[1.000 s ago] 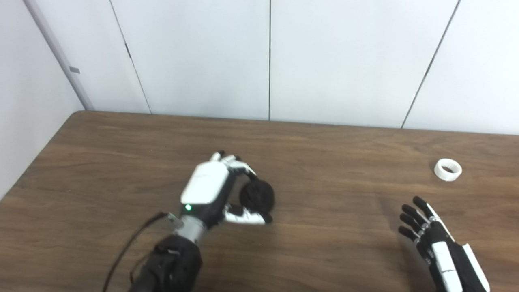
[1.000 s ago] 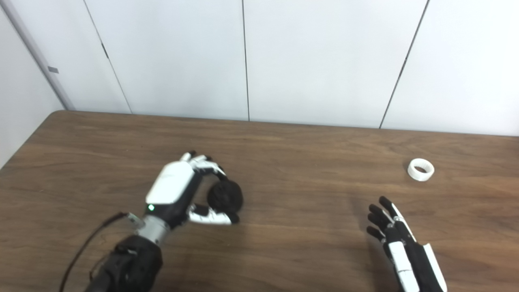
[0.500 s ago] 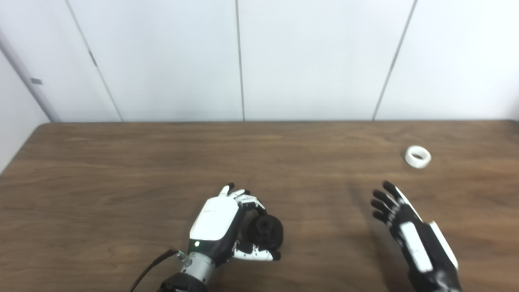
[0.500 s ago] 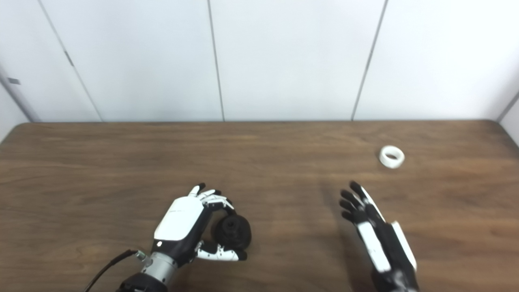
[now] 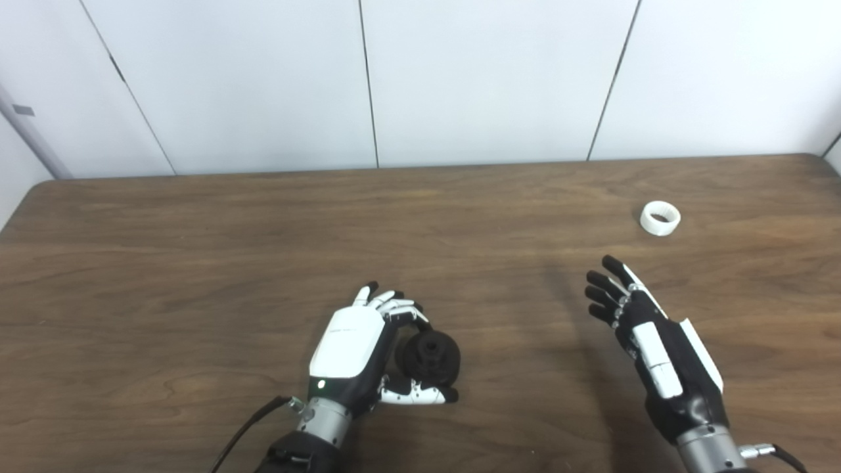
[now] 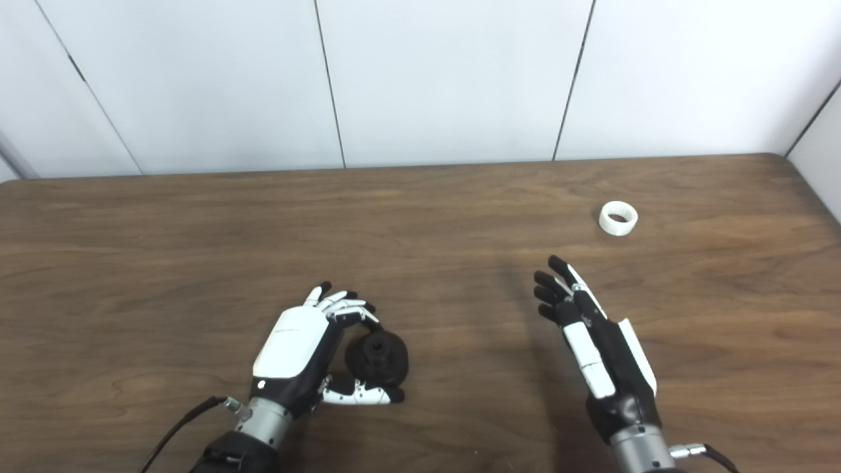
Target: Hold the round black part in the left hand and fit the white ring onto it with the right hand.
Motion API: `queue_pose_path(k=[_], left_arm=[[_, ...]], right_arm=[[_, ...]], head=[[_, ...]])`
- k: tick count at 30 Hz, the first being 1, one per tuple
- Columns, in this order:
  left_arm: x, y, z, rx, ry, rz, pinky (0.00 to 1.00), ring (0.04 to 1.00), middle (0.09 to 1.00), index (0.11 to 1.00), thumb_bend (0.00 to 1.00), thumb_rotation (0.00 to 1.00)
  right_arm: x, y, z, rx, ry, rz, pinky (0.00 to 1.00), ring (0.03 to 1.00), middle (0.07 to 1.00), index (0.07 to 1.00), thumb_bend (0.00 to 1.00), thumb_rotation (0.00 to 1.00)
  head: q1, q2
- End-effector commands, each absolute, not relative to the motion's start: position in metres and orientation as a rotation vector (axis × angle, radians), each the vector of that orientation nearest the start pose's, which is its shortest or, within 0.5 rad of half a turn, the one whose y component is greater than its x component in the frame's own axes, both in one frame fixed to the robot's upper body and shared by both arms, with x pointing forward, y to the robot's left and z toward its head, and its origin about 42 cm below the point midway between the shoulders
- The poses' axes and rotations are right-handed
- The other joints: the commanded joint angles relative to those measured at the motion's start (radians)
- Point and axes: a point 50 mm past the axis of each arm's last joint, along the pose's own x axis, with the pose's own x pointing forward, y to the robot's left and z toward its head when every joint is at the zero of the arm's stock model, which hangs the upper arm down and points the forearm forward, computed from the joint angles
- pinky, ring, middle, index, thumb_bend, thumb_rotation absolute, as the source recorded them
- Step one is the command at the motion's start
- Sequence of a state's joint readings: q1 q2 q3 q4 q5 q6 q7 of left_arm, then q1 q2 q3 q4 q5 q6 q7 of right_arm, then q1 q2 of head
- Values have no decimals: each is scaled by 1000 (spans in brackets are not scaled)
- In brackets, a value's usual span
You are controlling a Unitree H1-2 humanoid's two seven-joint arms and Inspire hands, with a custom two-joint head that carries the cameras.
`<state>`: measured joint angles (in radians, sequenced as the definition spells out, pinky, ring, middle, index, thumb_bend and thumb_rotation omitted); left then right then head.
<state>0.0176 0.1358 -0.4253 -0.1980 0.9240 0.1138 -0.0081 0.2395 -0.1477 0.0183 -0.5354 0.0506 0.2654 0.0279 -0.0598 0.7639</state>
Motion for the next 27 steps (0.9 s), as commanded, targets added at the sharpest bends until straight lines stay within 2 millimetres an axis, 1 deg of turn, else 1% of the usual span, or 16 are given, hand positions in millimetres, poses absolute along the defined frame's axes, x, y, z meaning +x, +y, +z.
queue_pose_path(k=[1,10,15,19,22,24,25,27], left_arm=[[254,142,122,1032,-229,-281,1000,881,766,483,525,56],[252,142,114,1027,-233,-288,1000,888,763,483,525,54],[250,142,112,1027,-231,-291,1000,885,764,483,525,56],[250,143,111,1038,-228,-297,1000,886,768,484,525,58],[250,143,111,1045,-221,-299,1000,885,768,483,525,59],[249,143,111,1046,-216,-300,1000,882,768,483,525,59],[250,143,110,1046,-215,-300,1000,880,768,483,525,59],[250,143,108,1048,-218,-300,1000,878,766,483,525,59]], right_arm=[[203,-240,186,-83,-111,24,869,887,889,934,699,897],[206,-244,191,-89,-119,17,862,885,891,934,673,897],[208,-248,194,-80,-124,12,875,885,901,936,651,878],[209,-254,198,-82,-128,-6,878,888,906,938,629,877],[212,-261,201,-101,-146,-25,875,893,903,942,615,850],[214,-266,204,-116,-156,-40,872,888,900,937,604,742],[217,-269,205,-123,-158,-51,871,887,900,937,603,721],[220,-273,208,-136,-163,-67,857,884,897,928,608,619]], head=[[-2,0],[-5,8],[-7,9],[-11,7],[-15,2],[-15,2],[-26,-4],[-26,-4]])
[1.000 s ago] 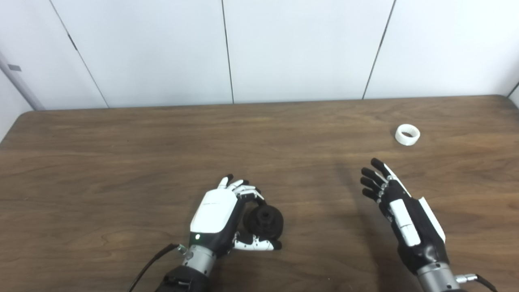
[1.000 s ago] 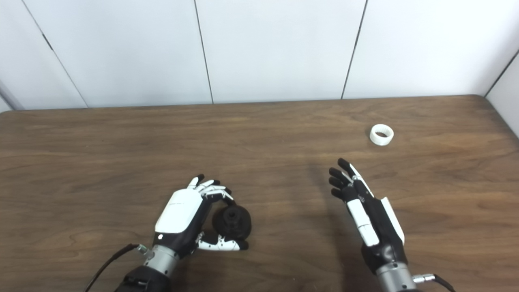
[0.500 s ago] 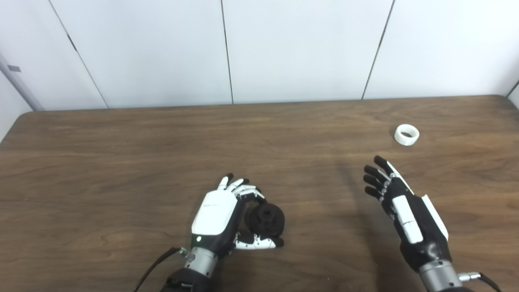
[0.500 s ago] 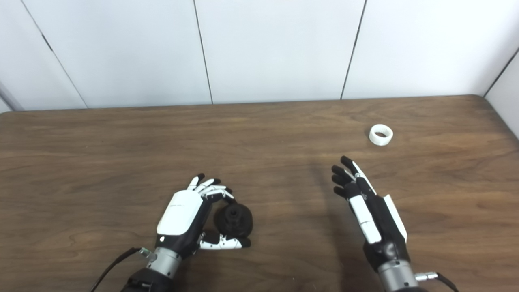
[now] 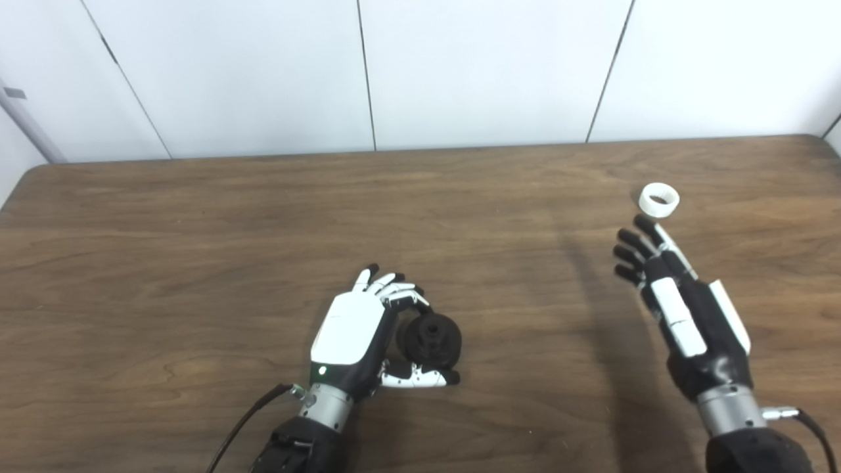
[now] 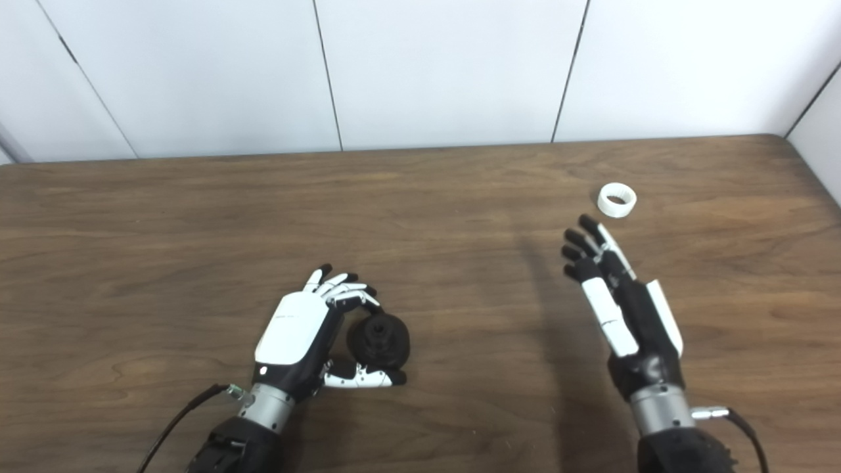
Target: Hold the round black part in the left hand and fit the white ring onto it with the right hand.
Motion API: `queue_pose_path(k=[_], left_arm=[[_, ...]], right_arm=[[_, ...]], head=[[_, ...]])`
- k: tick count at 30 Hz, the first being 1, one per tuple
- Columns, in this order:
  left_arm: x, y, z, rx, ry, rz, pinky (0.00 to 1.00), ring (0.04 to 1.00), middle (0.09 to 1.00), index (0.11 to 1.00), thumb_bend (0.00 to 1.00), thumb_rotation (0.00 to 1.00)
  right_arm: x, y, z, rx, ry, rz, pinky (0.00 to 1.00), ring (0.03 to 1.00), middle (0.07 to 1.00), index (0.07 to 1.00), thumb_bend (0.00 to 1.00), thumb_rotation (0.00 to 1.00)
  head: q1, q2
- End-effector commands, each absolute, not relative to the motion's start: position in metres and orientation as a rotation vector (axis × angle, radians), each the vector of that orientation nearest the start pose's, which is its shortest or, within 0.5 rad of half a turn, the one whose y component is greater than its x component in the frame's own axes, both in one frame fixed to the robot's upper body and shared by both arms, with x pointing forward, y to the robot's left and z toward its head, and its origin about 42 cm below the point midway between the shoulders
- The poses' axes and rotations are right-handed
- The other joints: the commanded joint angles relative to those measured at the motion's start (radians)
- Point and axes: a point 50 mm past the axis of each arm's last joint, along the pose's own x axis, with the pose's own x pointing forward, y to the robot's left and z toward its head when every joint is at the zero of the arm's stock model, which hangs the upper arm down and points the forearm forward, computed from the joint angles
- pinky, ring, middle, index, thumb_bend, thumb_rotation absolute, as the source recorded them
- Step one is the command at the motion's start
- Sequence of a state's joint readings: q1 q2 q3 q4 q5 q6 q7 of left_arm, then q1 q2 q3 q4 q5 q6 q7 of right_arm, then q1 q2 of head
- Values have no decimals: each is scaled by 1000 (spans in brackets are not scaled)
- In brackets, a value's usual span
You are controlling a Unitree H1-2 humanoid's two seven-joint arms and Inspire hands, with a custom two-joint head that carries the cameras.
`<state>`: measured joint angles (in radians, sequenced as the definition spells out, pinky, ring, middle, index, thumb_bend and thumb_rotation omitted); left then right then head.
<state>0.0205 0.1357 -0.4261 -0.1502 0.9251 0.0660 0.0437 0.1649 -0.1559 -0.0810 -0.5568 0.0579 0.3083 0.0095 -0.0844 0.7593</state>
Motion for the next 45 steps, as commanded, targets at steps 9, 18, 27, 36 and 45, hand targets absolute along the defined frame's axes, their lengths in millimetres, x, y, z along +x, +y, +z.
queue_pose_path(k=[9,18,27,36,45], left_arm=[[253,146,104,1049,-212,-302,1000,874,762,483,526,58],[255,153,94,1048,-199,-313,1000,879,768,483,525,58],[257,160,92,1059,-205,-311,1000,875,762,483,525,58],[254,167,89,1060,-212,-303,1000,870,759,483,525,58],[254,176,88,1051,-209,-300,1000,866,755,482,525,56]], right_arm=[[251,-295,224,-378,-227,-171,887,892,872,881,702,500],[291,-312,233,-607,-224,-228,810,872,888,857,723,403],[327,-330,243,-799,-156,-248,981,998,963,795,767,356],[362,-346,241,-893,-77,-254,947,1000,992,784,804,294],[390,-358,240,-954,0,-269,940,1000,1000,784,815,304]], head=[[-64,-6],[-148,-42],[-201,-68],[-258,-83],[-301,-91]])
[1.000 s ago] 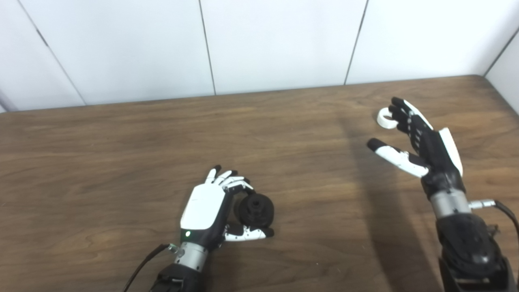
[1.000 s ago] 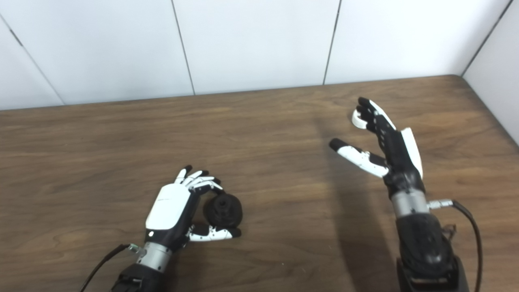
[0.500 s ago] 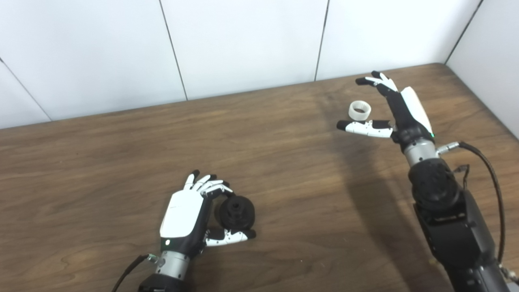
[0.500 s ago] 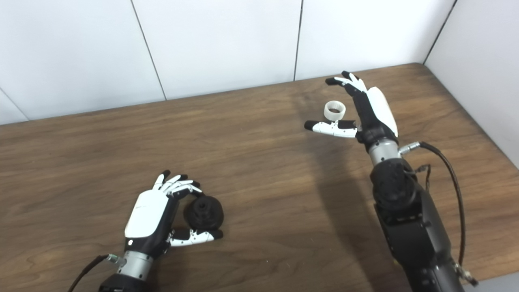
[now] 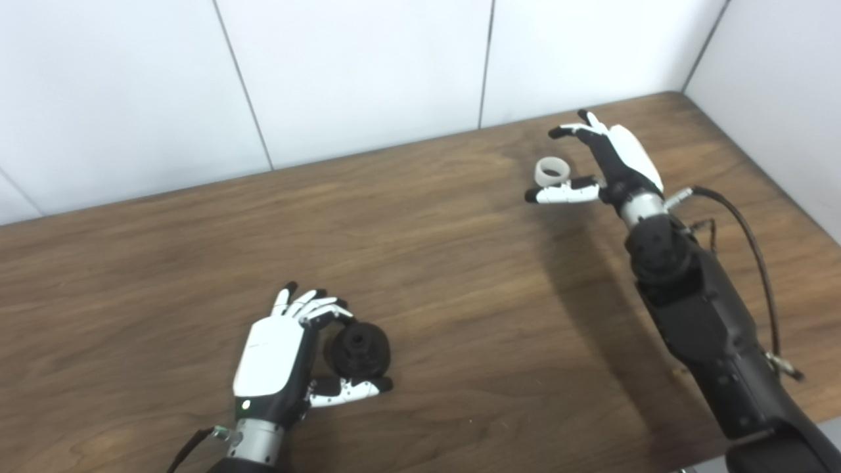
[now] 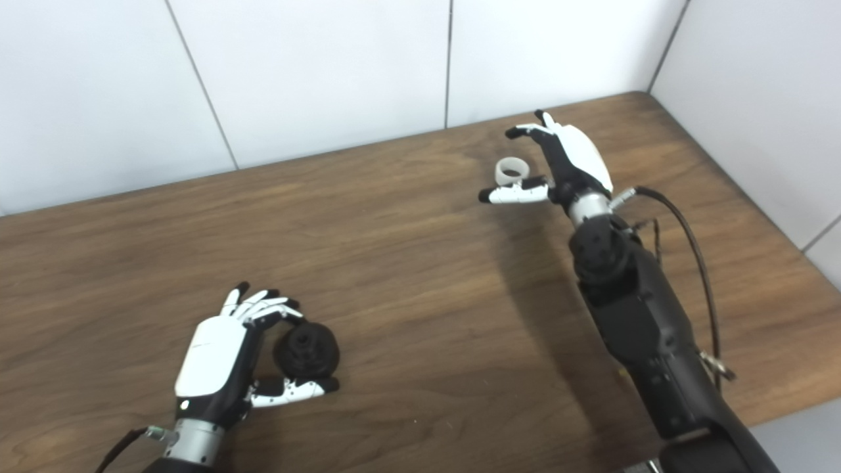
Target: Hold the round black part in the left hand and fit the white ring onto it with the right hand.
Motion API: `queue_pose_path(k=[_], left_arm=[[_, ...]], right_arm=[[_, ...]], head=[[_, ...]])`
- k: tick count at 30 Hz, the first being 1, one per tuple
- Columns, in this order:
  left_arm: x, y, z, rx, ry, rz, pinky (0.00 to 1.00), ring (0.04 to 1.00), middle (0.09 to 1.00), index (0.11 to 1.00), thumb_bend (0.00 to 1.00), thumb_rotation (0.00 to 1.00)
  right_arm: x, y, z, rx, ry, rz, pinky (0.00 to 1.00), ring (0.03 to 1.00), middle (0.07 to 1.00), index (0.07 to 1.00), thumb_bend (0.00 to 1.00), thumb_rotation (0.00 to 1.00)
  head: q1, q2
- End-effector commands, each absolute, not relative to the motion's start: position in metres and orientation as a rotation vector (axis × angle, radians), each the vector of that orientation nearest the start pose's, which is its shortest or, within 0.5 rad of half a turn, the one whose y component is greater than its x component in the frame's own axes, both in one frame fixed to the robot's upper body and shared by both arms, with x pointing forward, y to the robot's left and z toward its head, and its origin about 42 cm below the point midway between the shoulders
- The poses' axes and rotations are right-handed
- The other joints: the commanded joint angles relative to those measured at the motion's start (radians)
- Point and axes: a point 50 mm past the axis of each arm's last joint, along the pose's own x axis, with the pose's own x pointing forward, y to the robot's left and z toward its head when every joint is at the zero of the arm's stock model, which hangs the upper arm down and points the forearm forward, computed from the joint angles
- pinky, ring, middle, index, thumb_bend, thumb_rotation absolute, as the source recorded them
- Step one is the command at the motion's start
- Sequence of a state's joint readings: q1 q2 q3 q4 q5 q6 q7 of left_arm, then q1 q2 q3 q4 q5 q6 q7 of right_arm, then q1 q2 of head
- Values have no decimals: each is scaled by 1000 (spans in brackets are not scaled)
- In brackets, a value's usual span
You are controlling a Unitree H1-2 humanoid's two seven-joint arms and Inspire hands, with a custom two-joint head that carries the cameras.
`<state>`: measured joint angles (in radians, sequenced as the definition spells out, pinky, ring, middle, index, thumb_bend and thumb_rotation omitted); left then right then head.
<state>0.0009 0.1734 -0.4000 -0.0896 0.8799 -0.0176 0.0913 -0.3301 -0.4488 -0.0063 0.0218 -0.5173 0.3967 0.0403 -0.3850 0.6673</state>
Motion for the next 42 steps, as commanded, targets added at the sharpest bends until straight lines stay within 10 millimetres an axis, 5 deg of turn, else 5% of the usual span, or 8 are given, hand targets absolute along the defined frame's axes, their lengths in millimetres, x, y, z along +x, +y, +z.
queue_pose_path(k=[1,19,42], left_arm=[[253,176,89,1051,-211,-300,1000,867,754,482,525,56],[250,176,91,1041,-204,-304,1000,871,755,482,526,57],[247,173,95,1045,-209,-295,1000,867,750,482,526,58]], right_arm=[[393,-360,240,-962,9,-273,942,1000,1000,782,813,301],[427,-385,247,-1100,134,-260,937,1000,979,773,824,279],[449,-375,250,-1146,198,-207,885,981,936,706,817,296]], head=[[0,1],[4,7],[29,21]])
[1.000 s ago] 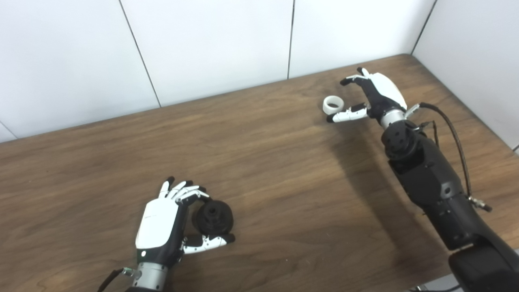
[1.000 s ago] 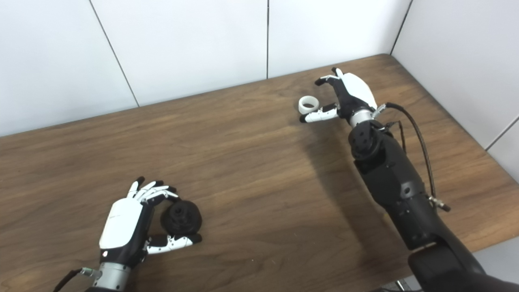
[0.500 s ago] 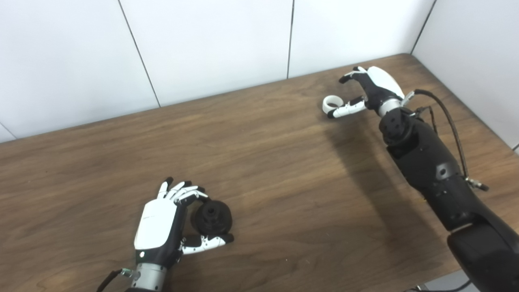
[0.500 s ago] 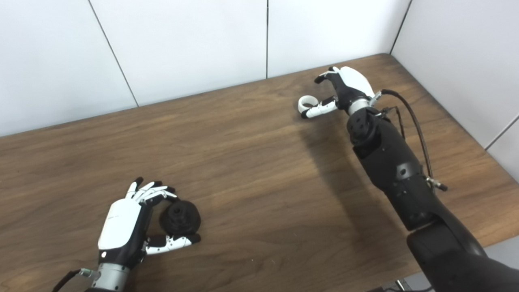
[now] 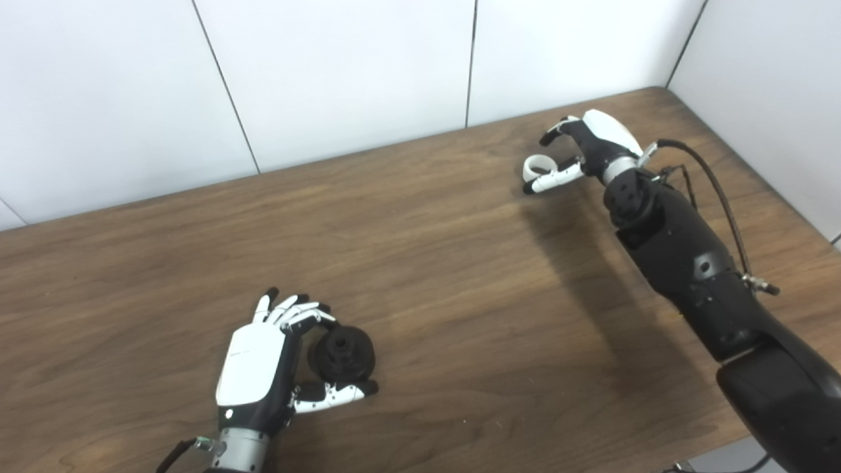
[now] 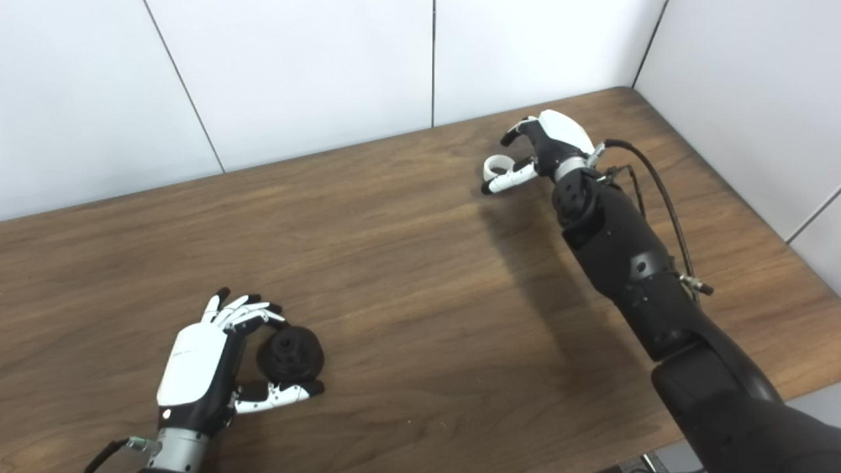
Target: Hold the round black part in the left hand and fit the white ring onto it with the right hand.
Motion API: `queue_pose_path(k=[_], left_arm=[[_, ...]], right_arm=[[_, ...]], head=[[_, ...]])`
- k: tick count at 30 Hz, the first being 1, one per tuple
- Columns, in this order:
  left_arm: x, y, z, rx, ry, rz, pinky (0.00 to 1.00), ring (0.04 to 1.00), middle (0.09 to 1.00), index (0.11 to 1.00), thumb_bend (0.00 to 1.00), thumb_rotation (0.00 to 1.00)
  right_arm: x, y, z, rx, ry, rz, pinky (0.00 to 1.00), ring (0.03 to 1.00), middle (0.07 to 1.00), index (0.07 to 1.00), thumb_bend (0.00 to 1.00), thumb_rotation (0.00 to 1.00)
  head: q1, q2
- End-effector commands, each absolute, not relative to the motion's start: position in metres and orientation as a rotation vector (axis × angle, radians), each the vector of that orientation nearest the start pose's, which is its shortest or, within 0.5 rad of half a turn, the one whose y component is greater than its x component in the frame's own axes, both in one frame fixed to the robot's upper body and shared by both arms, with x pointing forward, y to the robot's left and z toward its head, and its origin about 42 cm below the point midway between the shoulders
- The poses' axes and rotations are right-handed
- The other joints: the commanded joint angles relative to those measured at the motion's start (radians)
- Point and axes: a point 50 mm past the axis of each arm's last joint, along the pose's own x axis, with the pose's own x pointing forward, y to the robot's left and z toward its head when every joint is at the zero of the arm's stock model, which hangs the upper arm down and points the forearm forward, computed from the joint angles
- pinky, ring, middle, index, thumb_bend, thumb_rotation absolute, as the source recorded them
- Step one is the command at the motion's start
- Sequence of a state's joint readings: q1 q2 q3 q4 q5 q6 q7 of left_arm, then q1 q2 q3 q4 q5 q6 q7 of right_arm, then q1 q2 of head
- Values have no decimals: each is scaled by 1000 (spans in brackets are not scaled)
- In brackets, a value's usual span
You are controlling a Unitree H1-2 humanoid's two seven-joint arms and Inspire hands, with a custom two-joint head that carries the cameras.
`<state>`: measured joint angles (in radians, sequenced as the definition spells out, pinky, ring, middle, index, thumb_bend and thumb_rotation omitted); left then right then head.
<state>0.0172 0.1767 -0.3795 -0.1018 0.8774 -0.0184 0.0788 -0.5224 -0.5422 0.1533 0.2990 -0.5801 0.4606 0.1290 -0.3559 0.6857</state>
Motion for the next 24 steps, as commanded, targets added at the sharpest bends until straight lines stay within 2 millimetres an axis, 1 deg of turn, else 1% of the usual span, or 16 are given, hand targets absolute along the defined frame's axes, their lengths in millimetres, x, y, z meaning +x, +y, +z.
queue_pose_path(k=[1,5,9,24], left_arm=[[247,173,95,1043,-208,-296,1000,869,750,482,526,57],[246,172,95,1042,-214,-295,1000,867,754,482,526,56],[247,172,96,1045,-212,-296,1000,866,754,482,526,57],[246,173,98,1042,-215,-289,1000,866,756,482,526,56]], right_arm=[[449,-375,250,-1149,198,-205,884,981,934,702,816,293],[449,-376,249,-1150,200,-207,891,982,930,692,809,283],[448,-377,250,-1149,204,-212,878,977,924,683,803,264],[442,-382,250,-1165,221,-213,870,971,916,691,778,261]], head=[[-1,2],[2,5],[4,9],[6,20]])
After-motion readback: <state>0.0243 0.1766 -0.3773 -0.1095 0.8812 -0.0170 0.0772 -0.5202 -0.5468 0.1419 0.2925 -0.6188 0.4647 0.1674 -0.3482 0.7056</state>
